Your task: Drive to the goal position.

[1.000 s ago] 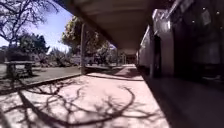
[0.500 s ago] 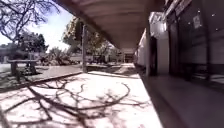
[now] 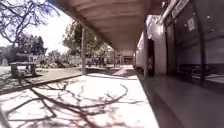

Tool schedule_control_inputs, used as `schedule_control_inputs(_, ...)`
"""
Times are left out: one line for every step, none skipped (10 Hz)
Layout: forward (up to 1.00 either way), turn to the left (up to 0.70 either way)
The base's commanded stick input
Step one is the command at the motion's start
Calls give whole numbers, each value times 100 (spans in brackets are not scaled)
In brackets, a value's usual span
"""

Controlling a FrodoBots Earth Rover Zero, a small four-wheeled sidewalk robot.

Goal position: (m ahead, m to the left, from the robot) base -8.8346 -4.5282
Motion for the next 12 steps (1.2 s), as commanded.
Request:
schedule_control_inputs(0,-70)
schedule_control_inputs(0,-70)
schedule_control_inputs(0,-70)
schedule_control_inputs(0,-70)
schedule_control_inputs(0,-70)
schedule_control_inputs(0,-70)
schedule_control_inputs(0,-70)
schedule_control_inputs(0,-70)
schedule_control_inputs(0,-70)
schedule_control_inputs(0,-70)
schedule_control_inputs(0,-70)
schedule_control_inputs(0,-70)
